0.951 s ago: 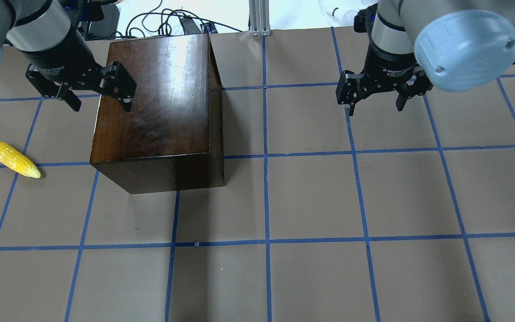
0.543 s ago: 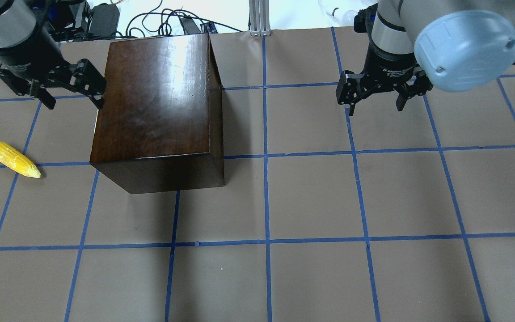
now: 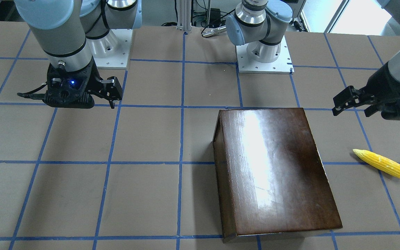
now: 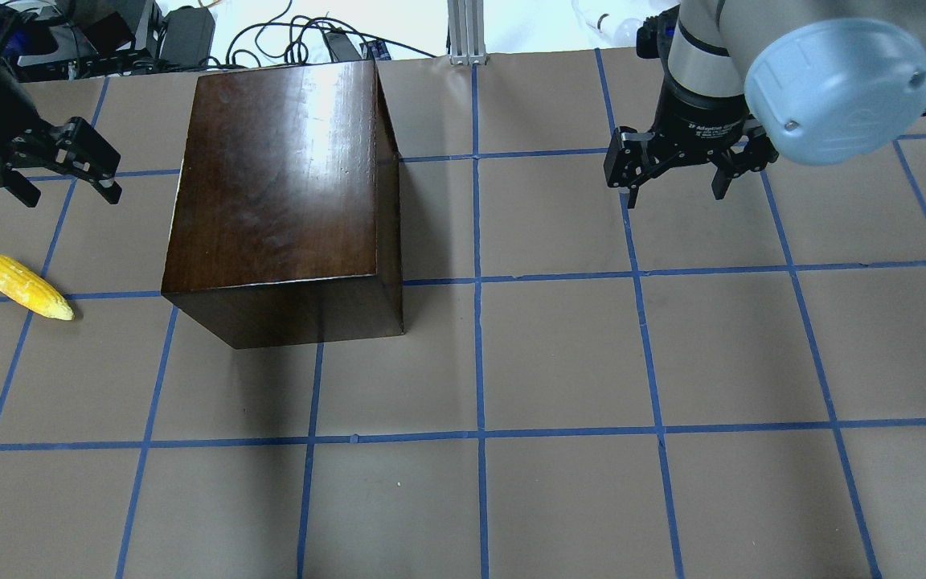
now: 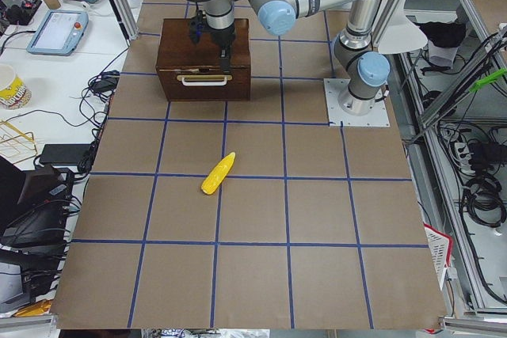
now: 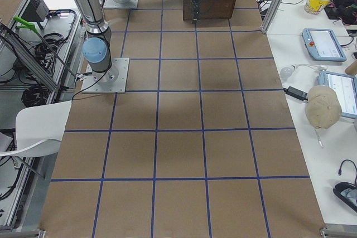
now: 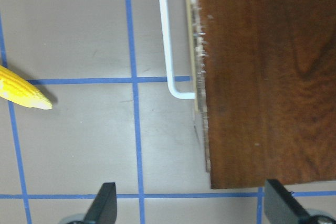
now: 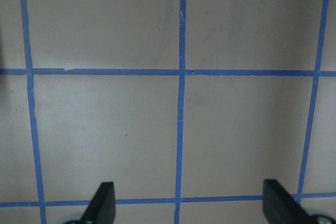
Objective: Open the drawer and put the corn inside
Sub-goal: 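Move the left gripper toward the drawer side of the wooden cabinet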
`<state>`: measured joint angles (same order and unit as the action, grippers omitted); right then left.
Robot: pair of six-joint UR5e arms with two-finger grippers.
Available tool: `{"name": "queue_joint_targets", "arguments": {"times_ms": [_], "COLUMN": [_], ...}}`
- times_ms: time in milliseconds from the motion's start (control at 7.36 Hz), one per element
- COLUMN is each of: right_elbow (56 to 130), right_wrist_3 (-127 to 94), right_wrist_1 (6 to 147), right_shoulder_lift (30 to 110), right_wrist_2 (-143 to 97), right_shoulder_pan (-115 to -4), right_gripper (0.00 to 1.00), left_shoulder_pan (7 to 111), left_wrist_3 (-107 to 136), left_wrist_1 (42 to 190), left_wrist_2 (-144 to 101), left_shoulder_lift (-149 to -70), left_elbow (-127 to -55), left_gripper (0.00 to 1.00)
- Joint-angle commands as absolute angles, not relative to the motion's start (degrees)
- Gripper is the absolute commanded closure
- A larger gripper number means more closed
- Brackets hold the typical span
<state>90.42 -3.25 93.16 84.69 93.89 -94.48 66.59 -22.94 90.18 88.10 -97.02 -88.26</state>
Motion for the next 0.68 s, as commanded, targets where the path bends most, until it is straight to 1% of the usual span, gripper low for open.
{"name": "queue_joint_targets", "arguments": {"times_ms": [0, 543], "right_elbow": [90.4, 90.4], "right_wrist_3": [-3.3, -3.3], "right_wrist_1": [93.2, 93.1], "right_shoulder_lift": [84.6, 84.6], "right_wrist_2": [93.9, 93.9], "right_shoulder_pan": [-94.5, -94.5], "right_gripper": [0.0, 0.0], "left_shoulder_pan": [63.3, 62.3], "left_wrist_3": [-24.0, -25.7], "left_wrist_1": [88.9, 83.6], "left_wrist_2": [81.2, 76.7], "left_shoulder_lift": [-101.1, -106.6], "left_elbow": [-88.2, -88.2], "left_gripper": [0.0, 0.0]}}
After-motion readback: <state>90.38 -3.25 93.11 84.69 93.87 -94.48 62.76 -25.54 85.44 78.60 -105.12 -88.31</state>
